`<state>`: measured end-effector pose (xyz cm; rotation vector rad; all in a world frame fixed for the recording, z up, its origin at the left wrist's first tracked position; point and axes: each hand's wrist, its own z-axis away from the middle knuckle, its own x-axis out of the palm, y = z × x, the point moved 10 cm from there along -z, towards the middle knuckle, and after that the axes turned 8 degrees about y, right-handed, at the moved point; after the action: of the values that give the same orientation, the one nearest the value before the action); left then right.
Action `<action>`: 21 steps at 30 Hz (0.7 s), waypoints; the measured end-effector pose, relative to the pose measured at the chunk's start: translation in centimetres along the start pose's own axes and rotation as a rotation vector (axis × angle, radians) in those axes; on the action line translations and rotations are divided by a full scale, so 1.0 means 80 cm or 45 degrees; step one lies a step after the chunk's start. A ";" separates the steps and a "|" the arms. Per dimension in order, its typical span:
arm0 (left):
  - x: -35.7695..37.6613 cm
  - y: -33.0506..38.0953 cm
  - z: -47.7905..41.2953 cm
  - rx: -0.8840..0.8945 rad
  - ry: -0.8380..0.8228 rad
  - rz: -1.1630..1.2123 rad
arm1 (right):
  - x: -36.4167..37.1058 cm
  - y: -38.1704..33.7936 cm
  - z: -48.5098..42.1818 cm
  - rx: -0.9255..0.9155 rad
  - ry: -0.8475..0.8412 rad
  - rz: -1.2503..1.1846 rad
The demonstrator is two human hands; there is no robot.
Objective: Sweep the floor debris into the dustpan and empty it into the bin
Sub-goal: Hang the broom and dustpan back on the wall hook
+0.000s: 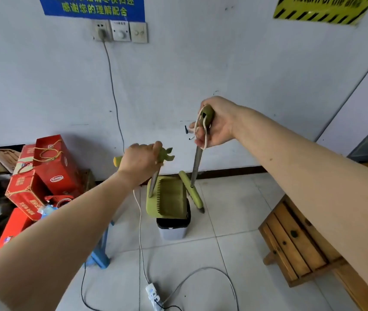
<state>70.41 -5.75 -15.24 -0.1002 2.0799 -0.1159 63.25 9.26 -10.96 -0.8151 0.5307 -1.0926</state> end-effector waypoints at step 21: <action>-0.102 0.029 -0.094 -0.094 0.255 0.252 | 0.051 -0.176 0.135 -0.514 0.062 0.349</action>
<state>67.77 -2.17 -4.83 0.0758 2.2818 0.0747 64.80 5.67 6.80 -1.0315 0.8947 -0.7627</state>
